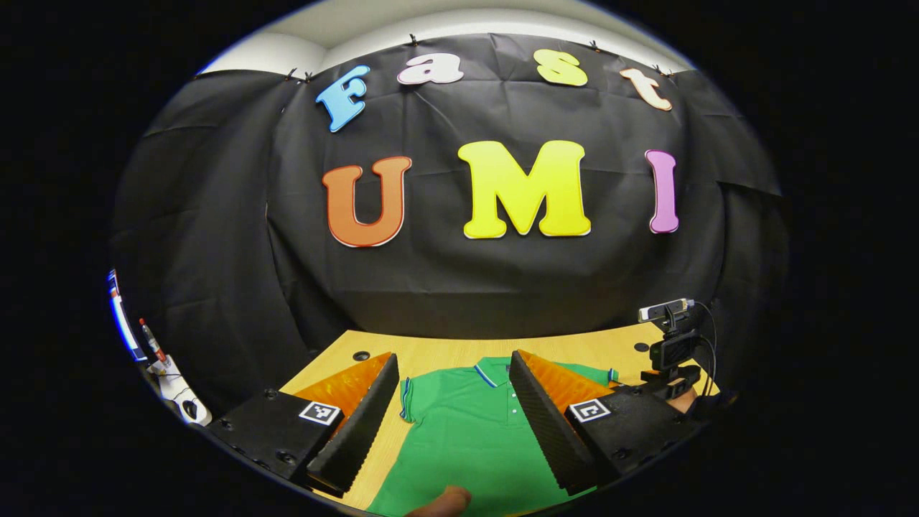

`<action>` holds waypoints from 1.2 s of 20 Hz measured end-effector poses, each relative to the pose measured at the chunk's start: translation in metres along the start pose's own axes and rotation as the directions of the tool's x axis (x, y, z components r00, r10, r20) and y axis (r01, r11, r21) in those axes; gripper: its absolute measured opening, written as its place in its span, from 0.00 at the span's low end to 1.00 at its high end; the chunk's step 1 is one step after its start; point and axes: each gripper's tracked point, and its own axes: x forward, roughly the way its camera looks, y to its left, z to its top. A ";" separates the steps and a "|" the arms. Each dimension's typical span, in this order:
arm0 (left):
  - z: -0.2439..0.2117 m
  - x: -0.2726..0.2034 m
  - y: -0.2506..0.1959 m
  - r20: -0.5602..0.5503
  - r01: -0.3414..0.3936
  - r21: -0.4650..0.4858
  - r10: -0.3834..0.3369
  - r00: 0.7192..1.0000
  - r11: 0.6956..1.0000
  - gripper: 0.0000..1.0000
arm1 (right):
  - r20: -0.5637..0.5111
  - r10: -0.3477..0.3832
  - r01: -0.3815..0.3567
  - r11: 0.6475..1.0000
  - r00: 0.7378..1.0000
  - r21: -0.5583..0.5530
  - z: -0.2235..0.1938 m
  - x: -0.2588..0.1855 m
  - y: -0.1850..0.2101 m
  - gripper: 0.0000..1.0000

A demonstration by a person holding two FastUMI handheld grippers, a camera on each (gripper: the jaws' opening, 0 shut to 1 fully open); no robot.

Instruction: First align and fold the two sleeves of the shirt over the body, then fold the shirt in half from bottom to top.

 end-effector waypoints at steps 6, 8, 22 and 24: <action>-0.018 -0.006 0.005 -0.050 -0.047 -0.005 0.047 0.998 0.999 1.00 | -0.061 -0.003 0.004 1.000 0.998 0.011 -0.013 0.023 -0.001 0.92; -0.018 -0.005 0.006 -0.052 -0.053 -0.005 0.053 0.997 0.999 1.00 | -0.068 0.029 -0.028 0.999 0.997 0.022 -0.016 0.027 0.007 0.74; -0.037 0.007 0.011 -0.100 -0.064 0.001 0.064 0.993 0.998 1.00 | -0.076 0.138 -0.122 0.976 0.987 0.183 -0.019 0.028 0.018 0.10; -0.041 0.006 0.011 -0.111 -0.059 0.006 0.060 0.992 0.998 1.00 | -0.089 0.151 -0.130 0.969 0.985 0.210 -0.015 0.030 0.016 0.03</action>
